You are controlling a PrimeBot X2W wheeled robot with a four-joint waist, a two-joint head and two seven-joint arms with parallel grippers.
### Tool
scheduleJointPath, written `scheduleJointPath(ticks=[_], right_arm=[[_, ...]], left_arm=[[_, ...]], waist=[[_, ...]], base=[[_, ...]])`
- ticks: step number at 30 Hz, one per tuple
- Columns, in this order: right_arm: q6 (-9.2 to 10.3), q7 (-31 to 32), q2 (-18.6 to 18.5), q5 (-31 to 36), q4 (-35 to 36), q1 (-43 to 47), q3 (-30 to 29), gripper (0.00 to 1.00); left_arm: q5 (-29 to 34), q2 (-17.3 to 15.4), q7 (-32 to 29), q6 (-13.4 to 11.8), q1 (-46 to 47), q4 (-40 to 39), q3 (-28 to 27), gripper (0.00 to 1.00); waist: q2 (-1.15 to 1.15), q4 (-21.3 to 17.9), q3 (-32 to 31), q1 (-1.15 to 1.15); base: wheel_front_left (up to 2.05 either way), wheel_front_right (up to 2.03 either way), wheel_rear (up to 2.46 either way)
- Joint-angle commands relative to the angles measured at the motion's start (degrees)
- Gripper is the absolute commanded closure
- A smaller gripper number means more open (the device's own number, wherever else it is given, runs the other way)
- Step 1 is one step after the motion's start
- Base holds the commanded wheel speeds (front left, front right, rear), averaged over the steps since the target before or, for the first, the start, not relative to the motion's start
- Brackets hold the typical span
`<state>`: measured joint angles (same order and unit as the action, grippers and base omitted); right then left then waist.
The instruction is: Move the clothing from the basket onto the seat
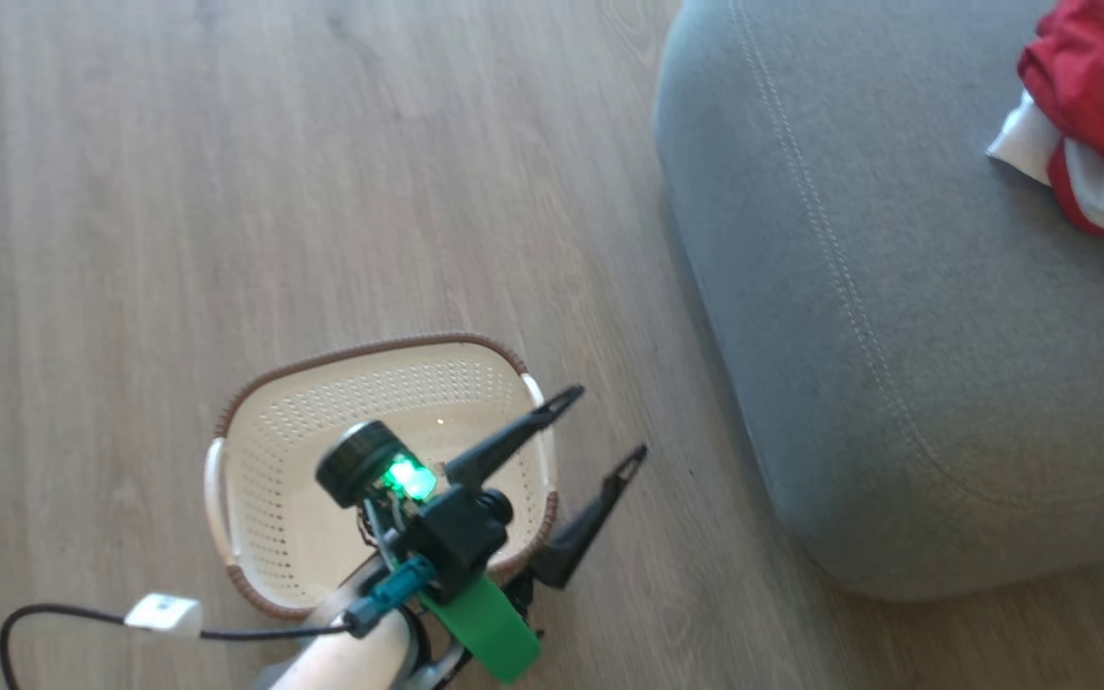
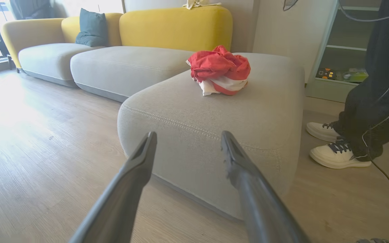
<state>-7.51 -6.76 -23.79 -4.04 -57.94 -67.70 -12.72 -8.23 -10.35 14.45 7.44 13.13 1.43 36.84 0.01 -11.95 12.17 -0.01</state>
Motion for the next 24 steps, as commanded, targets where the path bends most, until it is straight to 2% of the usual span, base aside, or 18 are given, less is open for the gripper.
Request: scheduleJointPath(ticks=[1,5,10,13,16,21,24], right_arm=[[0.02,-1.0,0.5,-2.9,4.6,1.7,2.9,0.00],[0.02,-1.8,-2.5,-15.9,21.3,12.5,11.8,0.00],[0.02,-2.2,-6.1,-25.0,40.1,26.4,15.1,0.00],[0.02,-3.2,-5.6,-26.2,47.9,33.1,15.6,0.00],[0.02,-4.6,-3.6,-26.8,53.5,38.7,16.1,0.00],[0.02,-6.9,-0.4,-22.6,59.3,46.3,19.1,0.00],[0.02,-7.9,2.4,-21.9,58.9,50.0,19.4,0.00]], left_arm=[[-0.1,0.6,0.5,0.0,0.4,-1.9,-2.8,0.00],[0.1,1.9,0.5,0.0,-0.6,-2.5,-6.9,0.00],[0.7,4.3,0.5,0.0,-2.1,-3.4,-14.9,0.00],[1.0,5.5,0.5,0.0,-3.1,-3.8,-19.1,0.00],[1.6,6.4,0.5,-0.4,-4.1,-3.8,-23.2,0.00],[2.2,7.3,0.5,-4.1,-5.4,-4.1,-29.1,0.00],[3.2,7.4,0.5,-5.9,-6.1,-3.9,-30.4,0.00]], waist=[[-0.01,1.7,-1.5,0.01],[-0.01,4.2,-3.0,0.01],[-0.01,7.5,-4.5,0.01],[-0.01,9.5,-5.4,0.01],[-0.01,11.6,-6.2,0.01],[-0.01,14.7,-7.1,0.01],[-0.01,16.6,-7.7,0.01]], base=[[0.00,0.00,0.00],[0.00,0.00,0.00],[0.00,0.00,0.00],[0.00,0.00,0.00],[0.00,0.00,0.00],[0.00,0.00,0.00],[0.00,0.00,0.00]])
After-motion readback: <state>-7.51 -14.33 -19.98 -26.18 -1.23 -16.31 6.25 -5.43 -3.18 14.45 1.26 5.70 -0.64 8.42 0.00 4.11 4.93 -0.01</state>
